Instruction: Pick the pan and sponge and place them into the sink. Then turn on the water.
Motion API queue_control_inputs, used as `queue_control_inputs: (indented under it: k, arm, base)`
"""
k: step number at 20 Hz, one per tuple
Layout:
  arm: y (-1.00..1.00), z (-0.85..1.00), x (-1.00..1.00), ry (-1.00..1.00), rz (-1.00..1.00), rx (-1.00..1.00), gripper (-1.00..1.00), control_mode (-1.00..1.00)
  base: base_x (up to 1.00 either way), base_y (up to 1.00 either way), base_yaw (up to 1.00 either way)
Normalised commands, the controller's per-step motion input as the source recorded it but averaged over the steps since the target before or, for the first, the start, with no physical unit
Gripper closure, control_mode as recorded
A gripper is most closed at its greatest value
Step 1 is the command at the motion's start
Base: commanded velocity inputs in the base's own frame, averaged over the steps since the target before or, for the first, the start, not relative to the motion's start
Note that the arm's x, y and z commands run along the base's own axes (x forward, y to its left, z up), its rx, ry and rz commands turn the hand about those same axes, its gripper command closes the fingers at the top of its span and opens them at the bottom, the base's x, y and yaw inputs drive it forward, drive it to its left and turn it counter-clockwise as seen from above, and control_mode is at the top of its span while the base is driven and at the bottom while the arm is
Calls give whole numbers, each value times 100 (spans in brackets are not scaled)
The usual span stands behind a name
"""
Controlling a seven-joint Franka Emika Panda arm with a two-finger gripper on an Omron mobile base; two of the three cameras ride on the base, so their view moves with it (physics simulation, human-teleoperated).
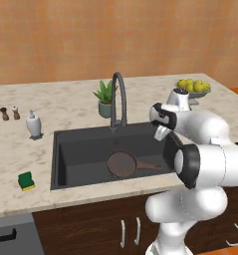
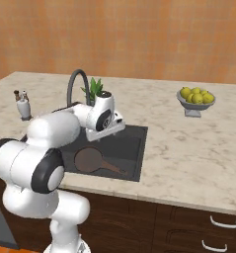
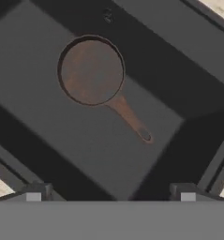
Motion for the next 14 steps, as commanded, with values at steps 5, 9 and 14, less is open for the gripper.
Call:
queue_control_inputs:
  k: [5, 9, 14]
  arm:
    - [33, 90, -86, 0, -32, 3, -100, -100]
    - [71, 71, -100, 0, -35, 0, -100, -100]
    - [96, 58, -80, 0, -23, 0, -100, -100]
  base:
    - [0, 0, 0]
    - [0, 0, 0]
    - [0, 0, 0]
